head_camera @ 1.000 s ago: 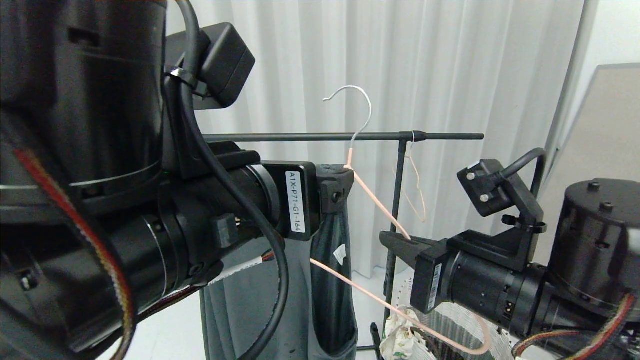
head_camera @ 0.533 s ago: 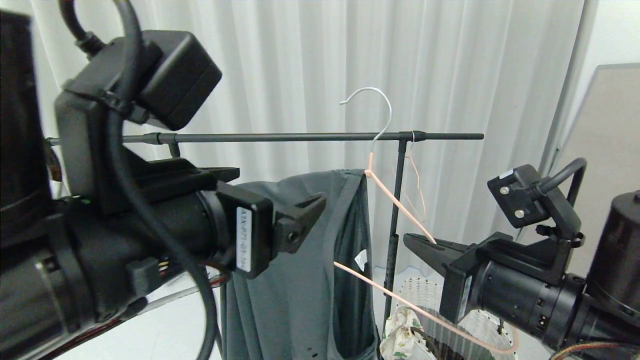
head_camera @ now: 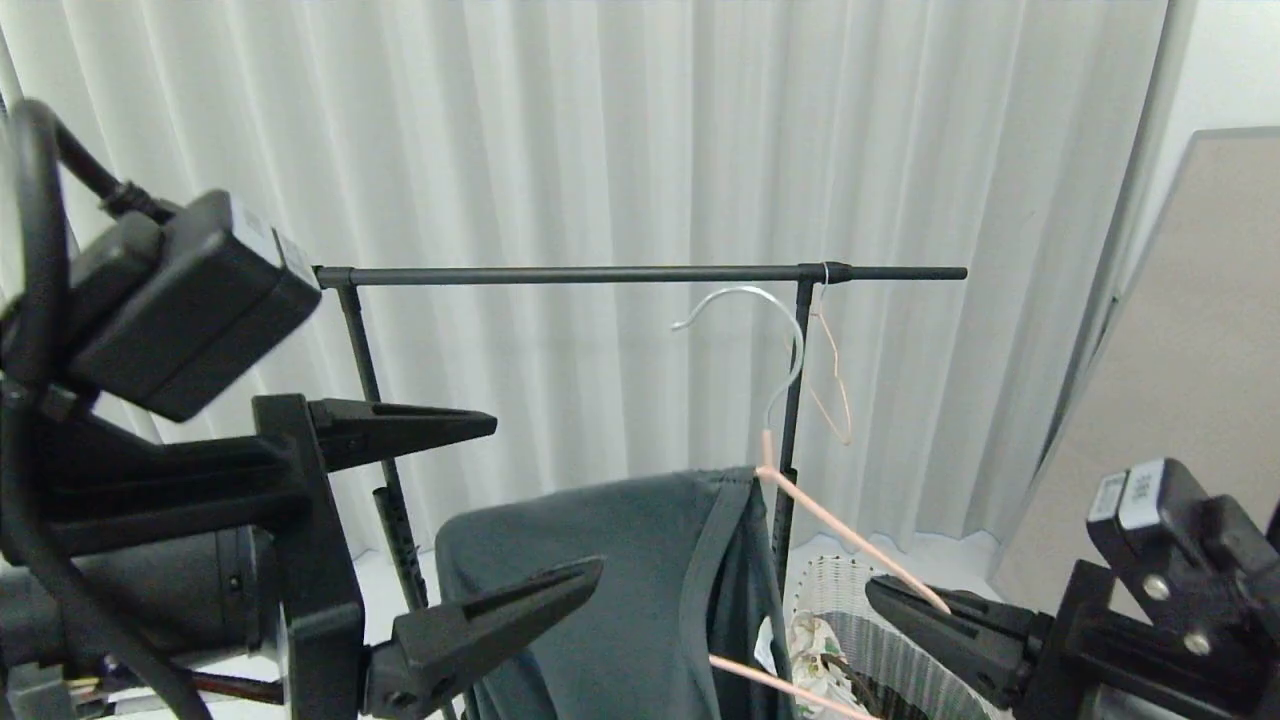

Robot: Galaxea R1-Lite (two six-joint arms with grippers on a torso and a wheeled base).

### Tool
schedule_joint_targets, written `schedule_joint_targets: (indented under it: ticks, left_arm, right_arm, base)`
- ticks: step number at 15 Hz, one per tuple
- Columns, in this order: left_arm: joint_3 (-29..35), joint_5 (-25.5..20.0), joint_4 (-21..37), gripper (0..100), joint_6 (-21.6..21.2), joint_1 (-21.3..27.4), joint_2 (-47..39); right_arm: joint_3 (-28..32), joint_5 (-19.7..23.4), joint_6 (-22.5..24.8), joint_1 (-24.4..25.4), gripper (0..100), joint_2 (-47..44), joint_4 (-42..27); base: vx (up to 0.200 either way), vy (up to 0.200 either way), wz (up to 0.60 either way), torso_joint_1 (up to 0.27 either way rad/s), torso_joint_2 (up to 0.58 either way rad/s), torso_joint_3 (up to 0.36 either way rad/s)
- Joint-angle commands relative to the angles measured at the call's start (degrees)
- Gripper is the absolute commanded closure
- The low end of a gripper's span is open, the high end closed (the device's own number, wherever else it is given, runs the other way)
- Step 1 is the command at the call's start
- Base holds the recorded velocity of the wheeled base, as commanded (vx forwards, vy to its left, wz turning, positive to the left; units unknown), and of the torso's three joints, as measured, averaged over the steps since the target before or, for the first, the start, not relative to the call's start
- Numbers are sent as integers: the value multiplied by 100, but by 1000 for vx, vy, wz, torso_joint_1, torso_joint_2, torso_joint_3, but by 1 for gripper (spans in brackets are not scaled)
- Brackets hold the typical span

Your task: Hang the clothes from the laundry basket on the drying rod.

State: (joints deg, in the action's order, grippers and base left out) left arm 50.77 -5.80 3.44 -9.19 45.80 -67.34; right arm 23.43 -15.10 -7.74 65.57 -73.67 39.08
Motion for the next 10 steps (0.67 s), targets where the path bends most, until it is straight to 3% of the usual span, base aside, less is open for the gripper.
schedule_joint_targets:
  ticks: [1,6,10]
  left_arm:
    - [-279,-158,-1,0,-74,-45,46]
    - [-542,-914,-1,0,-355,-36,-332]
    - [-929,-1380,-1,0,-970,-36,-367]
  right_arm:
    - [-260,-1,71,307,100,344,12]
    - [-339,-1,247,825,100,379,12]
    - [-348,-1,256,913,100,388,12]
  base:
    - [0,0,0,0,0,0]
    - [0,0,0,0,0,0]
    - [0,0,0,0,0,0]
